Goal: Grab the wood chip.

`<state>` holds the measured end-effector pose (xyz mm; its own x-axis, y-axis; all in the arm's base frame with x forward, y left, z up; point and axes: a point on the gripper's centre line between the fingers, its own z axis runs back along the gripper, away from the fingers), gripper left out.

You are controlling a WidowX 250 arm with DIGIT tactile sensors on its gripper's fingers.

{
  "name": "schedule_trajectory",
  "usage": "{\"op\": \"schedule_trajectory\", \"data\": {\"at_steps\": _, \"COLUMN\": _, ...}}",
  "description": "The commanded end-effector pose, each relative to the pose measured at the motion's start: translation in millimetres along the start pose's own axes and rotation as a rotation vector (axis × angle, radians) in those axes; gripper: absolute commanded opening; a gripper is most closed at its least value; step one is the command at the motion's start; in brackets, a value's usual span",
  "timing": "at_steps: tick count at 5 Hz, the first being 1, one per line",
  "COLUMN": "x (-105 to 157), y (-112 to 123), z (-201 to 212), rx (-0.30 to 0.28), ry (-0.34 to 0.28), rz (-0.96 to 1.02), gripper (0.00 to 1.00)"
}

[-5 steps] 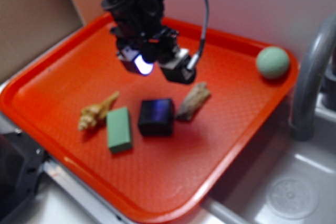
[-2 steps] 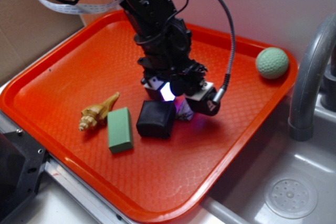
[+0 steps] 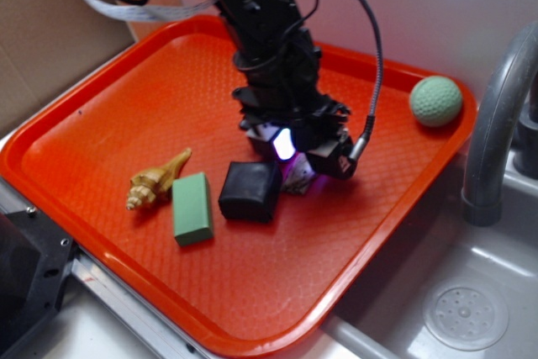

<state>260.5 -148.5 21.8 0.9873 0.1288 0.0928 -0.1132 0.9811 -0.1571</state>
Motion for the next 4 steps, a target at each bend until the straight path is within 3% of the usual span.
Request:
{"op": "schedule_trajectory", "data": {"at_steps": 1, "x": -2, "y": -2, "z": -5, "rx": 0.026, "ry": 0.016, "rz": 0.006, "gripper": 0.00}}
{"op": "schedule_trajectory", "data": {"at_steps": 2, "x": -1, "y": 1, "z": 3, "rx": 0.050, "ry": 0.024, "rz": 0.017, "gripper": 0.00}}
{"op": "schedule_trajectory", "data": {"at_steps": 3, "x": -1, "y": 5, "z": 27, "rx": 0.123, "ry": 0.009, "rz": -0.028, "gripper": 0.00}}
{"op": "schedule_trajectory", "data": {"at_steps": 4, "x": 10, "y": 41, "z": 82, "rx": 0.130, "ry": -0.143, "rz": -0.002, "gripper": 0.00}}
